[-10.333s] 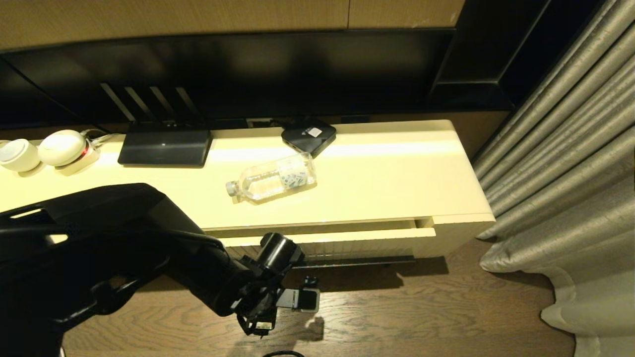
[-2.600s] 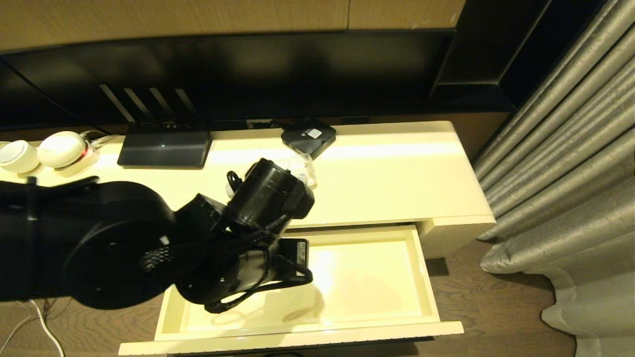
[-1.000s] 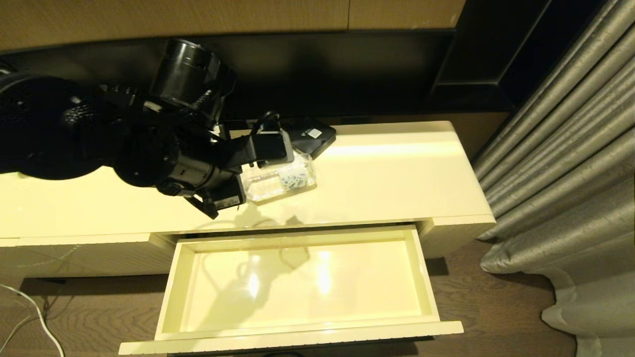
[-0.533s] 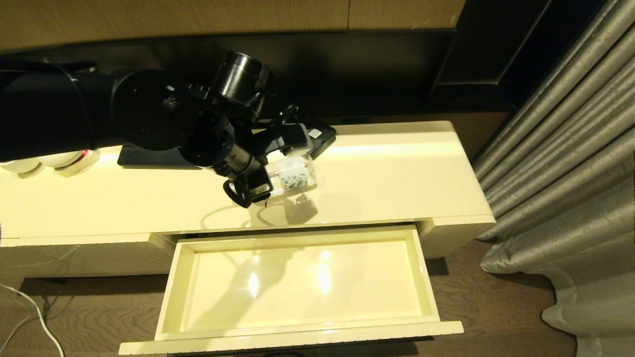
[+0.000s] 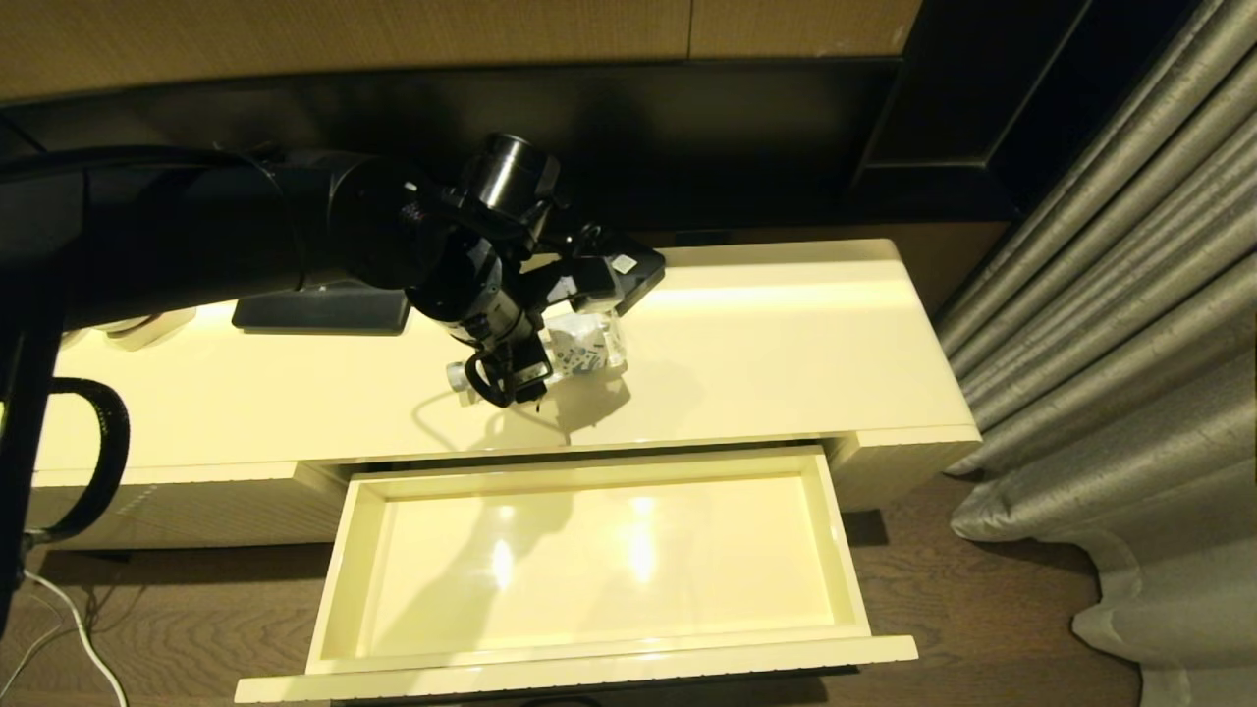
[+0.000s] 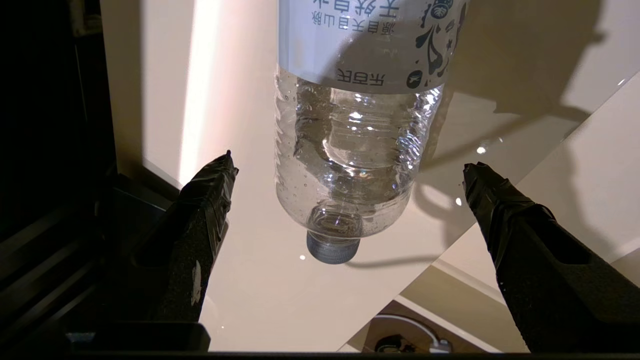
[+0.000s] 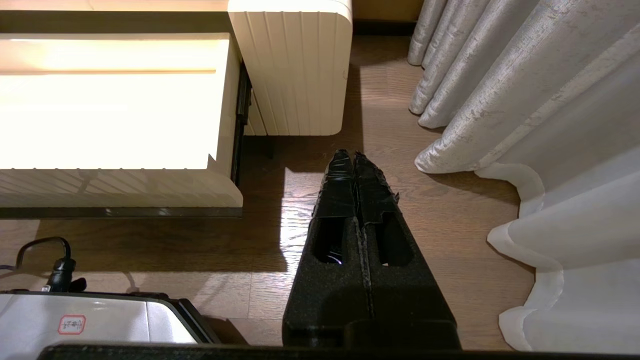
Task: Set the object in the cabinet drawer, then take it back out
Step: Put the mineral water in the drawer
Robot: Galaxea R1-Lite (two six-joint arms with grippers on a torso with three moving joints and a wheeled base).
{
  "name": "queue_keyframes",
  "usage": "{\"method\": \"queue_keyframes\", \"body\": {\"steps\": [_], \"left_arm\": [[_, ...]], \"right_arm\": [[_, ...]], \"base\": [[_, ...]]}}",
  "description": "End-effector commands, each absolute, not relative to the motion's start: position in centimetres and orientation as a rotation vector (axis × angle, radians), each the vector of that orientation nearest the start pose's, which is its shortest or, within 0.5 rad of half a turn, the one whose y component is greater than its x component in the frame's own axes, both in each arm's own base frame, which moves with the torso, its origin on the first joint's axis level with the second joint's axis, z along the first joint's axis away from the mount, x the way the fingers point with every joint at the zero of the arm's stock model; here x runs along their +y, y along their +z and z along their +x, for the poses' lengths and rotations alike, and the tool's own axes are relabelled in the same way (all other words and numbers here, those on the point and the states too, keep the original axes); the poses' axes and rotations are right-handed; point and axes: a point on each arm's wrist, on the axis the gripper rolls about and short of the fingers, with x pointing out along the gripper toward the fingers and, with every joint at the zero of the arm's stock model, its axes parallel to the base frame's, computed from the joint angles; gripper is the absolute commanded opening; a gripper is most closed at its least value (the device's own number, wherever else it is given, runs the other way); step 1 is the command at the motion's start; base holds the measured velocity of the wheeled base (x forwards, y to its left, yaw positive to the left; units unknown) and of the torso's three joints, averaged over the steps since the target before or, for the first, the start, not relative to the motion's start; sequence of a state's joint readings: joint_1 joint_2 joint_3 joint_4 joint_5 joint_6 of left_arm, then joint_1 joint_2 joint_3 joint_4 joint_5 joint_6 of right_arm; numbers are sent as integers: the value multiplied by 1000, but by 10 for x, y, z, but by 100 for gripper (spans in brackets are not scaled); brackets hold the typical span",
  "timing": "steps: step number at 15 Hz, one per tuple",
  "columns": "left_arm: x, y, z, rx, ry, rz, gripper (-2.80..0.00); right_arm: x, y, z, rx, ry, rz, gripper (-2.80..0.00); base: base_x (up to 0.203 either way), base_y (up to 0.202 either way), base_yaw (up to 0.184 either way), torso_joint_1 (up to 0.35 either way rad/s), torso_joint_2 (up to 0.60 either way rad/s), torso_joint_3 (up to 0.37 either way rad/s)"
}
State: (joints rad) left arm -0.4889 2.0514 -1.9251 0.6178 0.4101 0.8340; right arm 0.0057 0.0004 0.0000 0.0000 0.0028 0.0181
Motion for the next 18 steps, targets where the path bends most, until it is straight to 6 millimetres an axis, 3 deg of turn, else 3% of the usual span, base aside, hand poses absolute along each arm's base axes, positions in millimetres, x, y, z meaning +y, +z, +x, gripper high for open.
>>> {"method": "queue_keyframes", "body": {"steps": [1, 10, 18], "left_arm": [[-177, 242, 361, 638, -358, 1143, 0], [-176, 223, 387, 600, -346, 1225, 0], [-172, 219, 404, 536, -303, 1263, 0]], "right_arm": [[0, 76, -23, 2, 9, 18, -280], [0, 76, -23, 2, 9, 18, -280], [0, 76, -23, 2, 9, 18, -280]], "base": [[0, 0, 0, 0, 0, 0], [0, 0, 0, 0, 0, 0], [0, 0, 0, 0, 0, 0]]}}
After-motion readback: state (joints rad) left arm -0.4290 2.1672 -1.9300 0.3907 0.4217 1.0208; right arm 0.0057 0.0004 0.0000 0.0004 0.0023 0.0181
